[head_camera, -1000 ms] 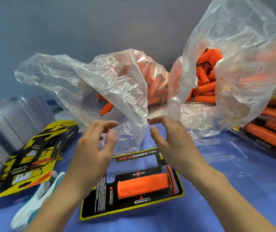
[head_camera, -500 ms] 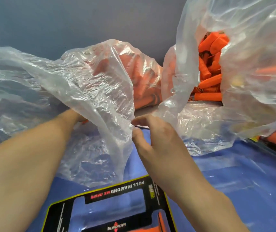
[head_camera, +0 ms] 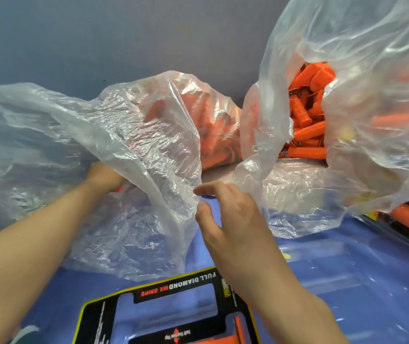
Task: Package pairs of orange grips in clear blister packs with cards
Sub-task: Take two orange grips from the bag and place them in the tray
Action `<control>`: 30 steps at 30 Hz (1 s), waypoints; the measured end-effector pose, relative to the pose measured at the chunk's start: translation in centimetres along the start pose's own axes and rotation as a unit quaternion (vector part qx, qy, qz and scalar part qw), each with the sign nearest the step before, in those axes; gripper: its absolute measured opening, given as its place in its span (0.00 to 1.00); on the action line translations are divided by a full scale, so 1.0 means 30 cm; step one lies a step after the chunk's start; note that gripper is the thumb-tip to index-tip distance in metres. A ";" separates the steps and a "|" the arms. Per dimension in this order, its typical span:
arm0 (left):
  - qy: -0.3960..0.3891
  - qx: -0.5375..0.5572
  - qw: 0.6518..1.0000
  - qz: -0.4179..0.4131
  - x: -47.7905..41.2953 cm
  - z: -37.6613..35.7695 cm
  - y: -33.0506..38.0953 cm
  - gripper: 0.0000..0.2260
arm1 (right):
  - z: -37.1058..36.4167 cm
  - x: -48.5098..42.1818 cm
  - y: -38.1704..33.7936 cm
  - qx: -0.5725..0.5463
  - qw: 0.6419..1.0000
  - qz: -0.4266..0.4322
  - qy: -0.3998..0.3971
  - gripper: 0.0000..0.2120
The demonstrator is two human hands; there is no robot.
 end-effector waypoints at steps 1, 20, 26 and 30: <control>0.009 -0.009 1.000 -0.024 0.026 0.030 -0.005 0.11 | 0.003 0.006 -0.025 -0.008 1.000 0.012 0.002 0.12; -0.063 0.098 0.952 -0.282 0.852 0.139 0.066 0.02 | -0.081 0.199 -0.252 -0.194 0.965 0.120 -0.131 0.06; 0.048 0.099 0.955 -0.277 0.849 0.245 0.035 0.13 | -0.047 0.187 -0.202 -0.182 0.976 0.092 -0.073 0.10; 0.062 0.084 0.925 -0.365 0.920 0.238 0.121 0.14 | -0.035 0.193 -0.195 -0.195 0.975 0.089 -0.062 0.07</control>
Point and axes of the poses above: each hand's wrist, its own x-axis away from the middle knuckle, its own z-axis out of the back of the hand, y = z × x, the point moved 7 cm from there along -x, towards the middle knuckle
